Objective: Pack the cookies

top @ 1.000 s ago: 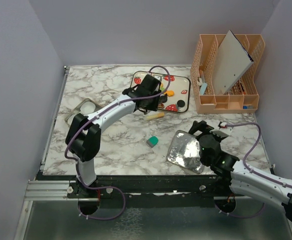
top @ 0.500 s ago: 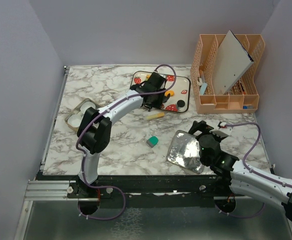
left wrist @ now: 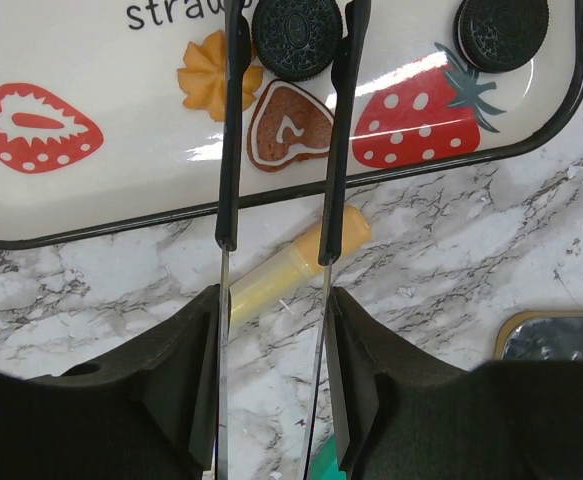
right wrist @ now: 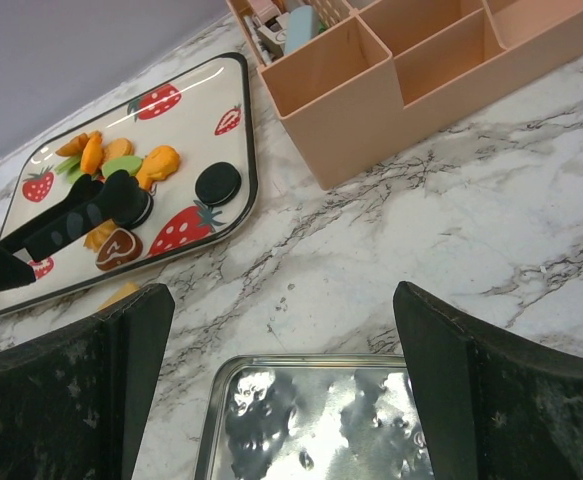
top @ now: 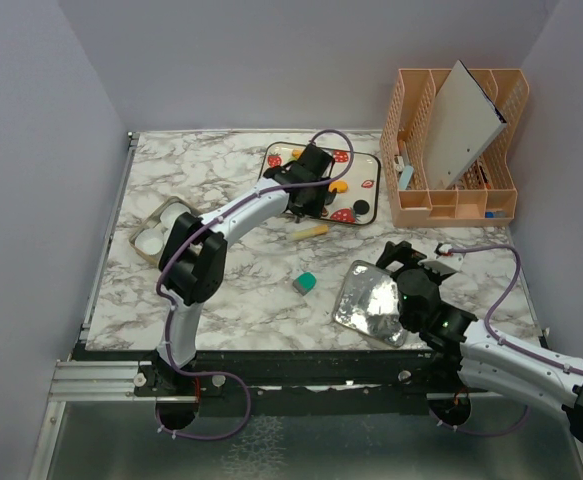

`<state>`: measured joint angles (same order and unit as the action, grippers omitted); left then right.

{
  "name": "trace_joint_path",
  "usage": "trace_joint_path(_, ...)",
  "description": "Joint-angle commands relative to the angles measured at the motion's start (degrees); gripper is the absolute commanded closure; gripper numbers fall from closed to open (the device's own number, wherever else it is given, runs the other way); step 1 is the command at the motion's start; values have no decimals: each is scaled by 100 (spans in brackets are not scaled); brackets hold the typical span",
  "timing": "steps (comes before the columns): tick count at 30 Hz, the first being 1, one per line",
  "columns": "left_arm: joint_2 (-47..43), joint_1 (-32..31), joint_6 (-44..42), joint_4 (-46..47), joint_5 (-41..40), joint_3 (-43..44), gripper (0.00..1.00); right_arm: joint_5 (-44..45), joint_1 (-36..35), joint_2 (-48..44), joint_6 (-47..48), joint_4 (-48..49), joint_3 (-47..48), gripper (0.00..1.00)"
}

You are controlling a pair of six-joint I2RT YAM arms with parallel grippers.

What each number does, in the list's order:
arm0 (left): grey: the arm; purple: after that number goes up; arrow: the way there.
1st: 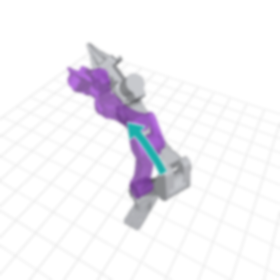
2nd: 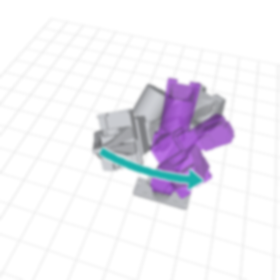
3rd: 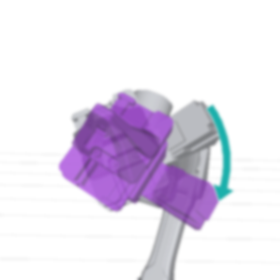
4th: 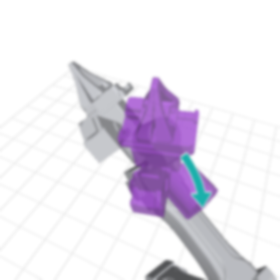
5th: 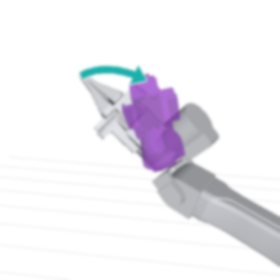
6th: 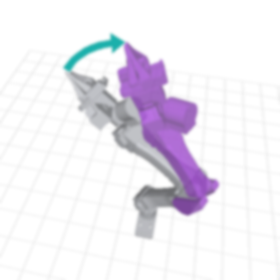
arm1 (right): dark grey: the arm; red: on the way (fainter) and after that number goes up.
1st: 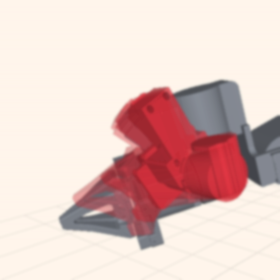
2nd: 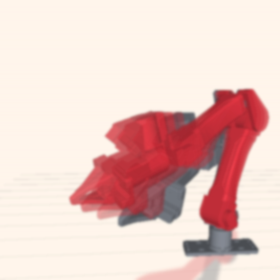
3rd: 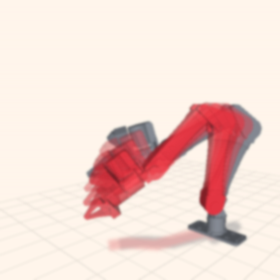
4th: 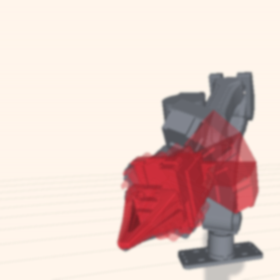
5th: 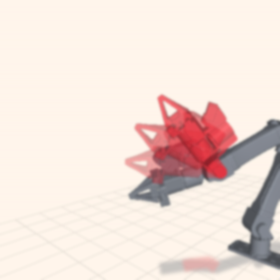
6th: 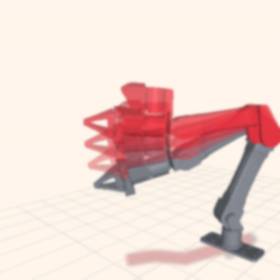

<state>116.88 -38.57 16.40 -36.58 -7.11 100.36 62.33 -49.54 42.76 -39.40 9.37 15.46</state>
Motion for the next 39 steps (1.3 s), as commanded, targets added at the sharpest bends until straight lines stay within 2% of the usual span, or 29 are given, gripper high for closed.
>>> trace_joint_path(1,170,15,-76,-106,-145,233,54,254,-12,39,15,98,-50,0)
trace_joint_path(12,320,11,-76,-173,-237,323,54,241,-11,88,79,195,-61,0)
trace_joint_path(18,362,-51,-97,-242,-238,385,57,228,-12,149,107,245,-62,0)
trace_joint_path(34,-171,-145,-51,-337,-83,233,54,95,-11,274,226,360,-41,0)
trace_joint_path(39,-508,-191,-48,-324,-18,49,56,-338,-11,378,799,860,-65,0)
